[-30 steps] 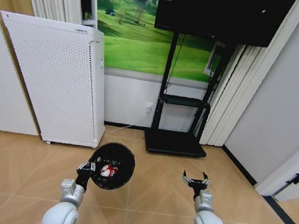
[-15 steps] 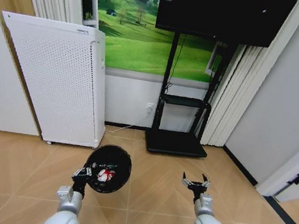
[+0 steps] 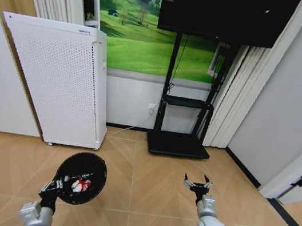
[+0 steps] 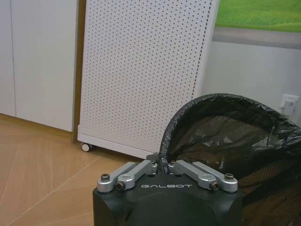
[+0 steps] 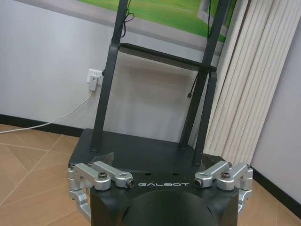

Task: Pick up the trash bin and place the garbage on the floor into it.

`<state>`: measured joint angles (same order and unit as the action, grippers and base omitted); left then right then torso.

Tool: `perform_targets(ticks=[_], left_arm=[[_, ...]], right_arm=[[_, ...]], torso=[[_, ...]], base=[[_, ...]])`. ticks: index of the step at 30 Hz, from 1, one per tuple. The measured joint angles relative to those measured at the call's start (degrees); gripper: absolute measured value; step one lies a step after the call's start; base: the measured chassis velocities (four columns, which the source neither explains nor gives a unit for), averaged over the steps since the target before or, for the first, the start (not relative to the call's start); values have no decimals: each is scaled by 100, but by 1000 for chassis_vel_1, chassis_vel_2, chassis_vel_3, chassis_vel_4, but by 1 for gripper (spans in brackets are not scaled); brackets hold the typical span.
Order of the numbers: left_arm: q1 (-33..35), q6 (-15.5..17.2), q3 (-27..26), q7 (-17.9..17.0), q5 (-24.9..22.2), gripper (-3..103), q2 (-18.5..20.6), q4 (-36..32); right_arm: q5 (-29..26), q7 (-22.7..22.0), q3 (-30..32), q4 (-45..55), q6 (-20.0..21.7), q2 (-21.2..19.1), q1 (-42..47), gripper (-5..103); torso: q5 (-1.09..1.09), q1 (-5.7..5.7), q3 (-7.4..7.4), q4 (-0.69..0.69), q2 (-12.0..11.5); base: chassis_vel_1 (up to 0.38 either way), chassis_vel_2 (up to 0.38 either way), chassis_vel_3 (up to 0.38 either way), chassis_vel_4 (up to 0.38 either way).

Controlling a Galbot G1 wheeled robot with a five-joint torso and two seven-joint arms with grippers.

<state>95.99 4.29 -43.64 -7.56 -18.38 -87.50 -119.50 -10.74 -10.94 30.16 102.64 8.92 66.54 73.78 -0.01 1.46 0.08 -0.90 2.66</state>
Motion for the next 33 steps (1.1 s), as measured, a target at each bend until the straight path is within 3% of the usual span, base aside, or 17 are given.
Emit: perform_targets(ticks=[2,3,10,16,18,22,24,26,33], left_arm=[[201,-712,-174,584,-112,3,-74,549],[298,-909,-176,626,-179,3,-67,716],[718,-1255,-236,532,-627,3,-70,1033],[683,-1277,-397,523,-1066,3,-82,1179],[577,-1205,-480,668,-1524,3,-87,1285],[497,-1133,-531,764,-1906,3,-114,1366],[472,-968,-566,798,-2461,3,-148,1395],[486,-924,-566,796,-2618,3,-148,1404],[514,-672,-576,425,-3356,3,-148,1431]], right_arm=[[-5,-8,-62,0,69,-22,-59,100],[-3,-14,-81,-2,82,-33,-72,100],[4,-22,-158,-29,141,-101,-137,100],[18,-28,-216,-30,167,-81,-186,100],[48,-37,-248,-28,182,-47,-192,100],[64,-42,-252,-27,185,-53,-185,100],[72,-44,-251,-27,186,-110,-171,100],[72,-44,-246,-27,186,-135,-171,100],[73,-83,-234,-41,198,-182,-168,100]], torso=[[-1,0,0,-1,0],[0,0,0,-2,0],[1,0,0,-1,0],[1,0,0,-1,0],[2,0,0,-1,0],[1,0,0,-1,0],[1,0,0,-1,0],[0,0,0,-2,0],[1,1,0,-1,0]], base=[[0,0,0,0],[0,0,0,0],[0,0,0,0],[0,0,0,0],[0,0,0,0],[0,0,0,0],[0,0,0,0],[0,0,0,0],[0,0,0,0]])
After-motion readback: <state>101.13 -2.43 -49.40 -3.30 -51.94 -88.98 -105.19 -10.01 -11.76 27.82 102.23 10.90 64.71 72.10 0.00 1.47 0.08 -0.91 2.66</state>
